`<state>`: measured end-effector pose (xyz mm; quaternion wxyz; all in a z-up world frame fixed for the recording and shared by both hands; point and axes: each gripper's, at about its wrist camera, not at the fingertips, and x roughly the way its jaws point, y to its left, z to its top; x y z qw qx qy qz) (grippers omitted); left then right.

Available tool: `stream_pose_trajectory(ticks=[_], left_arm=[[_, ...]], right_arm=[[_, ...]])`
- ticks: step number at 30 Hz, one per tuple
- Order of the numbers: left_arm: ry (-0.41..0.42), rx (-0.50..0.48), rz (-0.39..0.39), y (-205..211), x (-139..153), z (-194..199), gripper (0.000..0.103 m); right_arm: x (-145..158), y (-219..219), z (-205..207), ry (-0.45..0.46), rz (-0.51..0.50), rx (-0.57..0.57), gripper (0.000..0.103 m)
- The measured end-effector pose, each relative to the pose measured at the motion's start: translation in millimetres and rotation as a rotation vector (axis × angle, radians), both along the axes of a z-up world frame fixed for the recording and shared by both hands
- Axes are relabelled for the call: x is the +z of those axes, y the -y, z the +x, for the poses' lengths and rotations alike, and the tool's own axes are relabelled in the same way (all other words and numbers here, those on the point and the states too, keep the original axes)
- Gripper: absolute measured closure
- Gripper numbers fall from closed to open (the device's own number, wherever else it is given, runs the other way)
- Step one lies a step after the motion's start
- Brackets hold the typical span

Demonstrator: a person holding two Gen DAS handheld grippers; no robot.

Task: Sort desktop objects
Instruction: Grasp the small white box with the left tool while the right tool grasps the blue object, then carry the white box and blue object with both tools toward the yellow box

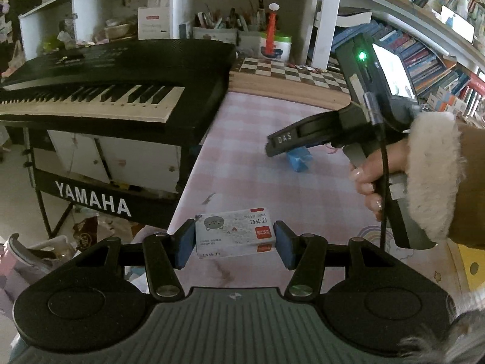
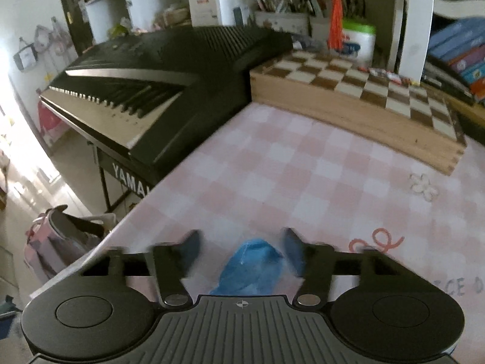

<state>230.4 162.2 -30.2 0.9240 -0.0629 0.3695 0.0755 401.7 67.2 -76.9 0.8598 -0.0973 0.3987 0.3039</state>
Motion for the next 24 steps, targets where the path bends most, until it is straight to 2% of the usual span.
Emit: stream_pose_trajectory(ticks=[3,12,24], left_arm=[[0.003,-0.002,0.000,0.5,0.9,-0.9,0.051],[0.058,-0.059,-0.007,5.8,15.2,-0.4,0.051],[0.180,-0.136,-0.054,10.8,49.6,-24.5,0.051]], right_arm=[[-0.1,3.8,1.5,0.000,0.010,0.002,0.074],[26.3,39.7,-20.1,0.026,0.076,-0.076,0.074],[85.2,102.7,-91.5,0.099,0.188,-0.191,0.075]])
